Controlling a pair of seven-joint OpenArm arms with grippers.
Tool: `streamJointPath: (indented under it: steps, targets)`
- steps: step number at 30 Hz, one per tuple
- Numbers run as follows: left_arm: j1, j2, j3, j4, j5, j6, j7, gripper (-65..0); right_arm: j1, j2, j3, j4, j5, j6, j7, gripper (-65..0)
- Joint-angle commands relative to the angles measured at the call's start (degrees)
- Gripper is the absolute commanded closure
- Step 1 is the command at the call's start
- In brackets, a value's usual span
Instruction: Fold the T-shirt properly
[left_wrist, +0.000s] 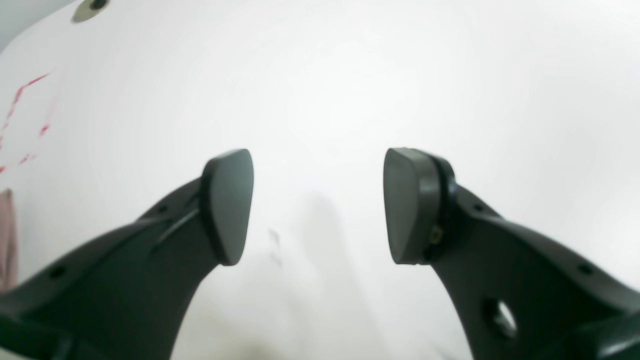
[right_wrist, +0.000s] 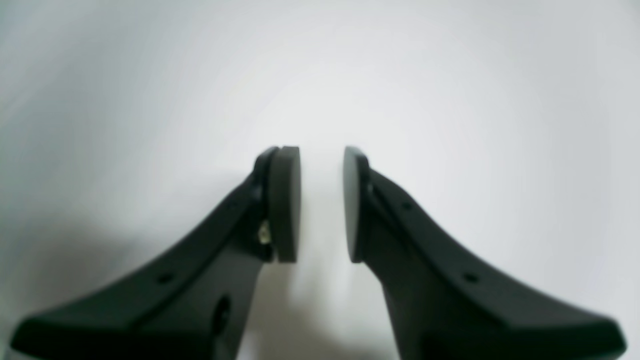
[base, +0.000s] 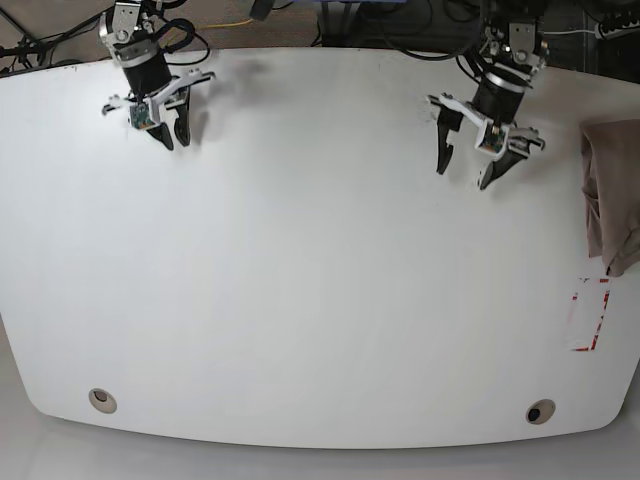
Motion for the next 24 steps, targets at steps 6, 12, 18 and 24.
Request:
streamJointPath:
  steps: [6,12,18,24]
  targets:
    - [19.3,0.0,-0.3,9.4,-1.1,0.0,-1.8,-37.9,-17.6,0.5,0.4,11.2,7.4,0.1,2.3,-13.6]
    - [31.5,-0.2,-0.4,9.6,-3.3,0.0,-2.0,-37.9,-28.5,-3.0,0.2,12.5,7.4,0.2,2.9,-8.9]
    - [35.9,-2.8,-0.3,3.1,-10.9,0.0,-1.9,-37.9,-34.9,-4.8,-2.0,8.1,7.1,0.5,3.3,-5.5]
    - [32.5,-5.8,2.0,-11.1,-13.0,-0.1,-1.9,-37.9,-36.5,-5.1,-9.2,-1.1,6.8,0.1,3.3,-5.5]
